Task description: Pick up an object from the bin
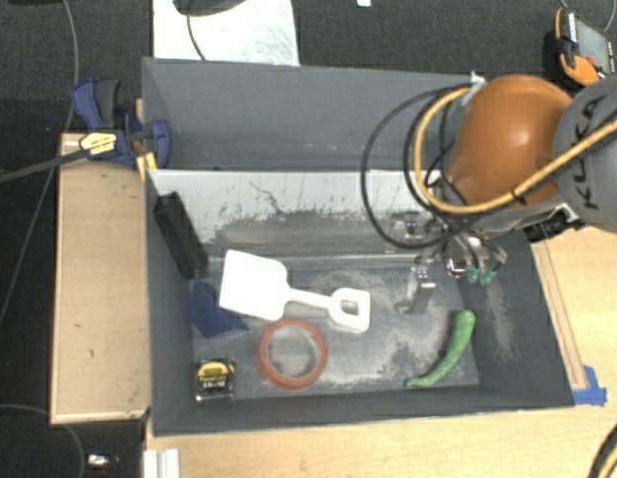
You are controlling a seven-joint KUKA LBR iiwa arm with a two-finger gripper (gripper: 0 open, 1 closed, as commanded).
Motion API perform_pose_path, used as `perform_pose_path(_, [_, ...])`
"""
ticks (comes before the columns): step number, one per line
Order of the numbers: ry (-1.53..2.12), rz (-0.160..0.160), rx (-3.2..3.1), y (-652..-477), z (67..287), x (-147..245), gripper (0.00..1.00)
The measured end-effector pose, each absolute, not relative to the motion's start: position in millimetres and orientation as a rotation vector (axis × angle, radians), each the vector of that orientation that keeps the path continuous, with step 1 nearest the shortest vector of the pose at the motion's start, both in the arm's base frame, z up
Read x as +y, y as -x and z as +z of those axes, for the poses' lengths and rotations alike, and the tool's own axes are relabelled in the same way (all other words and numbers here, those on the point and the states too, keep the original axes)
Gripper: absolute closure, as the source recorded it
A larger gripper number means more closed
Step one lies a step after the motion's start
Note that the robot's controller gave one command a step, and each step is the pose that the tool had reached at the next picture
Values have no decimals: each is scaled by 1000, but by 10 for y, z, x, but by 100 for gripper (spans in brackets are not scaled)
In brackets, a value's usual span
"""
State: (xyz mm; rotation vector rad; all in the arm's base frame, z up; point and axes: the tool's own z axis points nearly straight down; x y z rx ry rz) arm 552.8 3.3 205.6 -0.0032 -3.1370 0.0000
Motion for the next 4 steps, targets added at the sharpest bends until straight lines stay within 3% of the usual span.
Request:
perform_pose_path(1, [3, 0, -3145, -5543, 2102, 33, 0])
perform_pose_path(2, [-170, -2, -3139, -5831, 683, 723, 0])
perform_pose_path(3, [-64, 2, -3161, -5776, 1406, 718, 0])
perform_pose_path(4, [-99, -1, -3132, -5686, 995, 634, 0])
